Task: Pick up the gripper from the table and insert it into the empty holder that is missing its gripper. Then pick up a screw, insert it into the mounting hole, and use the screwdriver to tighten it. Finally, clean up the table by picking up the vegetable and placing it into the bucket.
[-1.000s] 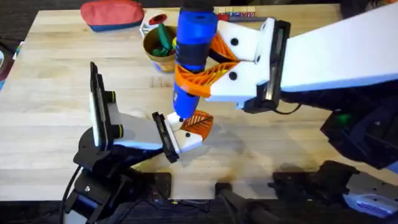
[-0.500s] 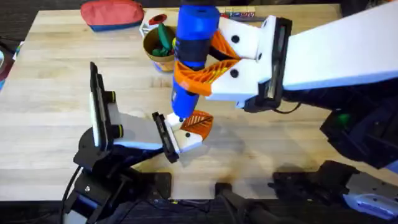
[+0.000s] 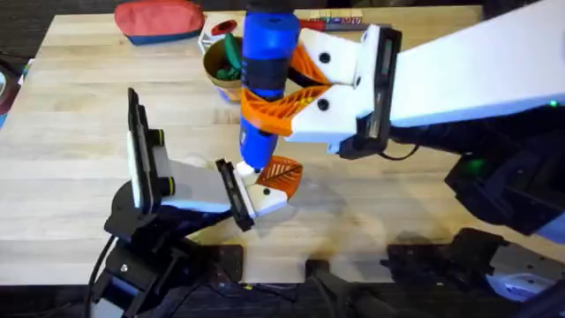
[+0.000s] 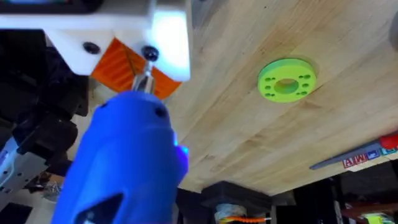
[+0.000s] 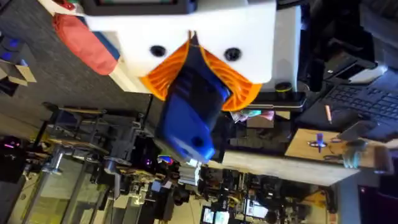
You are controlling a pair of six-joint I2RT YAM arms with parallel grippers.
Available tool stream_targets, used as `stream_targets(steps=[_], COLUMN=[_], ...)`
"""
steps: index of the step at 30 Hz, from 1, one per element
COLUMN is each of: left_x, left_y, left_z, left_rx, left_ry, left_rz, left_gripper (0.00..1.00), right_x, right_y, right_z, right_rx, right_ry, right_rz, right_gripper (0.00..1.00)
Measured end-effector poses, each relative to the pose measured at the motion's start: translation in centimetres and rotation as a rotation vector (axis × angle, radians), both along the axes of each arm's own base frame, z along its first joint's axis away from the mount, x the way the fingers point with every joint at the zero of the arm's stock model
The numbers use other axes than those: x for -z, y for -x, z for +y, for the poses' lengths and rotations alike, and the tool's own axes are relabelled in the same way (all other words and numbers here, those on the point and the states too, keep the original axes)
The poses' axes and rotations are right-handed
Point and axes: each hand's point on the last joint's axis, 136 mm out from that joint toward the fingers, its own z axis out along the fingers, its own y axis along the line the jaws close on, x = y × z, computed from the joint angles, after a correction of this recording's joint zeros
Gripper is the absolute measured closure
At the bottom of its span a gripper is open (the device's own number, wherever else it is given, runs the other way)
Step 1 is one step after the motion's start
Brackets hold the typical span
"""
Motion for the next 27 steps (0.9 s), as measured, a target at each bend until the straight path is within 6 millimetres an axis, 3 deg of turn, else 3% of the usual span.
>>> stream_targets(steps=[27], left_x=[0.0], left_y=[0.0], left_z=[0.0], left_rx=[0.000], left_ry=[0.000], left_rz=[0.000], left_gripper=[0.994], right_x=[1.0], right_y=[-0.2], right_z=[0.2], right_rx=[0.000], right_ry=[0.032], right_rz=[0.032], right_gripper=[0.994])
